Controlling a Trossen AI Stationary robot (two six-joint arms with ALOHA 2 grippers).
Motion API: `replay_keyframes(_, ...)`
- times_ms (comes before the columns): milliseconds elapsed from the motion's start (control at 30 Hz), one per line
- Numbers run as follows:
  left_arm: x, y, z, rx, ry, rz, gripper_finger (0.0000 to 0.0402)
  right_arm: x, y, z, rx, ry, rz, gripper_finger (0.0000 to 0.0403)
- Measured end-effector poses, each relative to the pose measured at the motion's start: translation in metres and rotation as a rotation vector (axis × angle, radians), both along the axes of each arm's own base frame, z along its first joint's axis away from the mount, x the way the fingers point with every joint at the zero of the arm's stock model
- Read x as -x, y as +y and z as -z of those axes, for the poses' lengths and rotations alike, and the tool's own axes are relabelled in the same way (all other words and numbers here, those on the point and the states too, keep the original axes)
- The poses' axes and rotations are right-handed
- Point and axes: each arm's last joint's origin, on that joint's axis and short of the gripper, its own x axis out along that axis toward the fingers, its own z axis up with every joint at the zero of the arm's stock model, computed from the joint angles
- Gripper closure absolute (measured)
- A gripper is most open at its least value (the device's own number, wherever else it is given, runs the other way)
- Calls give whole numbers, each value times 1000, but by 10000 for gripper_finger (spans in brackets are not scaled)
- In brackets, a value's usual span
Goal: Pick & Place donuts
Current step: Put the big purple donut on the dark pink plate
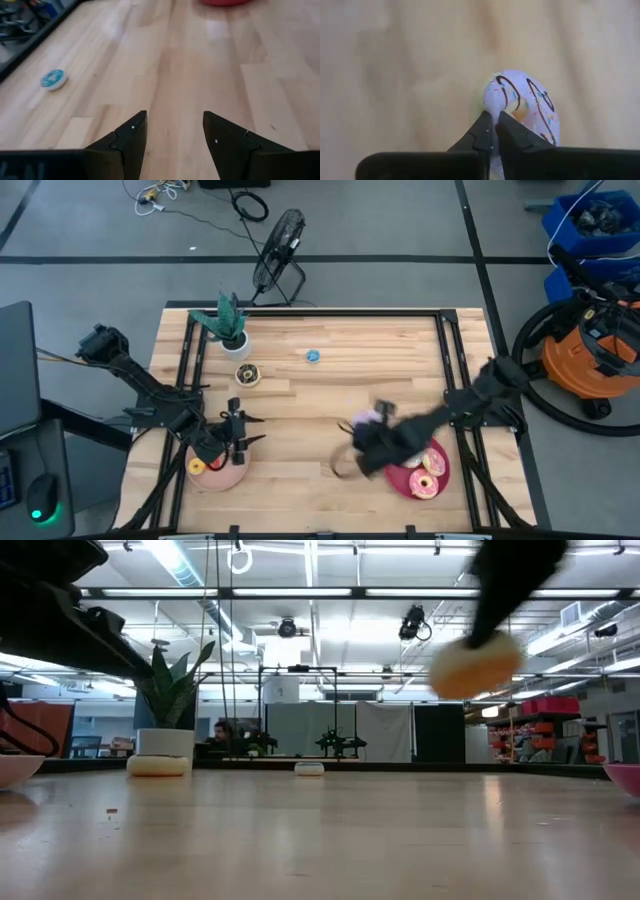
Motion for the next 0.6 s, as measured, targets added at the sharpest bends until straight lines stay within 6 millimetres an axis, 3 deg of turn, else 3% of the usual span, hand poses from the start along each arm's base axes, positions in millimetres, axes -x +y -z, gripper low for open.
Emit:
replay_keyframes(167,-3,3,-2,-23,-32,-51,203,43,52,16,-160,-34,82,382)
replay_keyframes(267,-5,6,-3,-48,-44,-68,203,57,76,31,-254,-47,114,382)
replay_keyframes(400,-9,9,-5,-71,-56,-81,203,70,92,45,-244,-20,131,382)
replay_keyframes(600,-11,11,-6,-70,-64,-95,203,82,95,50,-146,-4,134,382)
